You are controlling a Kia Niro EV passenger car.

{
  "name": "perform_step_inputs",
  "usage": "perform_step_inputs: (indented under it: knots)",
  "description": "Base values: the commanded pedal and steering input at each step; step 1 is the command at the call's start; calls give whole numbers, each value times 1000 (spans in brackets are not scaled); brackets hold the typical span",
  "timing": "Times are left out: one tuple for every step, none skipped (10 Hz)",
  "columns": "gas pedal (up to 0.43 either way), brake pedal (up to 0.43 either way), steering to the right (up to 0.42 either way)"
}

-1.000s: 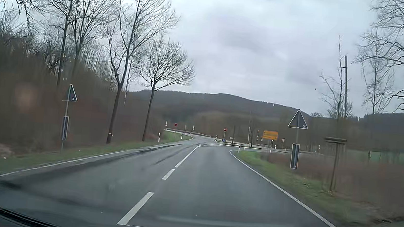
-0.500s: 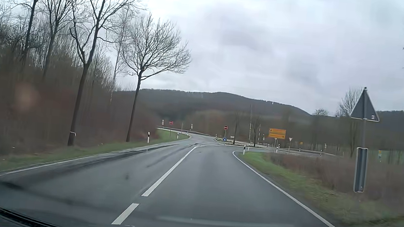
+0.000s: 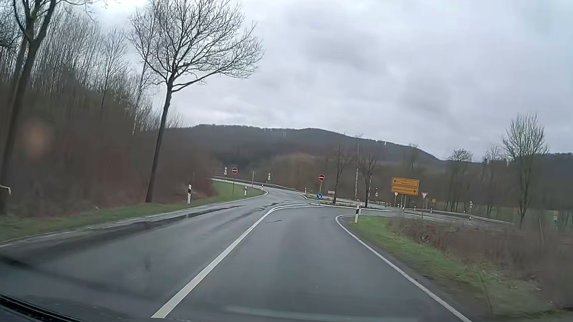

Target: Follow the waypoints while adhering to traffic rules and regulations

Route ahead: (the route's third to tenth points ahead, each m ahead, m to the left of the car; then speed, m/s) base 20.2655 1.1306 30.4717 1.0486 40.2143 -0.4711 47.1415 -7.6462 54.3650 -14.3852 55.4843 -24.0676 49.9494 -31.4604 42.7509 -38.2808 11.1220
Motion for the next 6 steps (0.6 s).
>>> perform_step_inputs:
  knots:
    - [0,177,5]
    - [0,183,5]
    - [0,189,6]
    - [0,189,7]
    - [0,195,7]
    - [0,195,7]
